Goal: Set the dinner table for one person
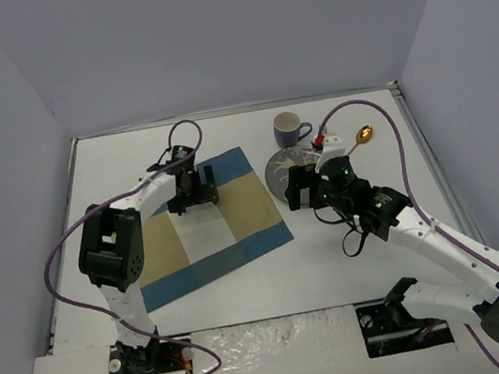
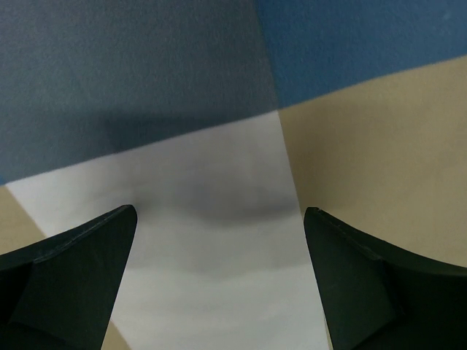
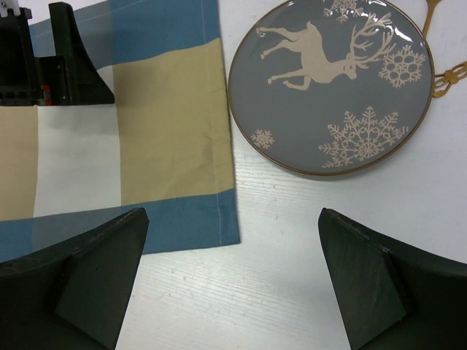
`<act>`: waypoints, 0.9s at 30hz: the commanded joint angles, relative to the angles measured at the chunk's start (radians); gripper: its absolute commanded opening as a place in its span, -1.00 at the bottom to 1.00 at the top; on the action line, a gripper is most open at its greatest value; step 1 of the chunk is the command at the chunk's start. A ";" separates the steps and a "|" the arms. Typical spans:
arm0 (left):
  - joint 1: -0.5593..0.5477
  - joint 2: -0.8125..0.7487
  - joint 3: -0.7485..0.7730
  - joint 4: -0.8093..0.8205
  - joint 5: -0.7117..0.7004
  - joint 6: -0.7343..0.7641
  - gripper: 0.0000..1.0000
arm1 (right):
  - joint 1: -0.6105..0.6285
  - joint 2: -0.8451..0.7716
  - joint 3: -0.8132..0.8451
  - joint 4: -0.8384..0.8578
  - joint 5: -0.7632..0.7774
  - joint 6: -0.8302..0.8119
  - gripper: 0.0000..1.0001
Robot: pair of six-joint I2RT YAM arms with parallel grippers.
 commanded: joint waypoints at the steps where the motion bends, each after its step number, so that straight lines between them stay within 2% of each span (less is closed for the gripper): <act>1: -0.006 0.024 0.067 0.070 -0.055 -0.080 0.94 | -0.011 -0.030 -0.004 0.018 0.016 0.013 1.00; 4: 0.002 0.085 0.096 0.041 -0.139 -0.112 0.94 | -0.017 -0.033 -0.002 0.018 0.019 0.014 1.00; 11: 0.075 0.183 0.173 -0.018 -0.182 -0.131 0.94 | -0.026 -0.022 0.005 0.016 0.027 0.016 1.00; 17: 0.123 0.277 0.326 -0.093 -0.200 -0.093 0.94 | -0.032 0.021 0.018 0.016 0.035 0.007 1.00; 27: 0.160 0.372 0.490 -0.122 -0.205 0.045 0.94 | -0.036 0.067 0.035 0.023 0.026 0.008 1.00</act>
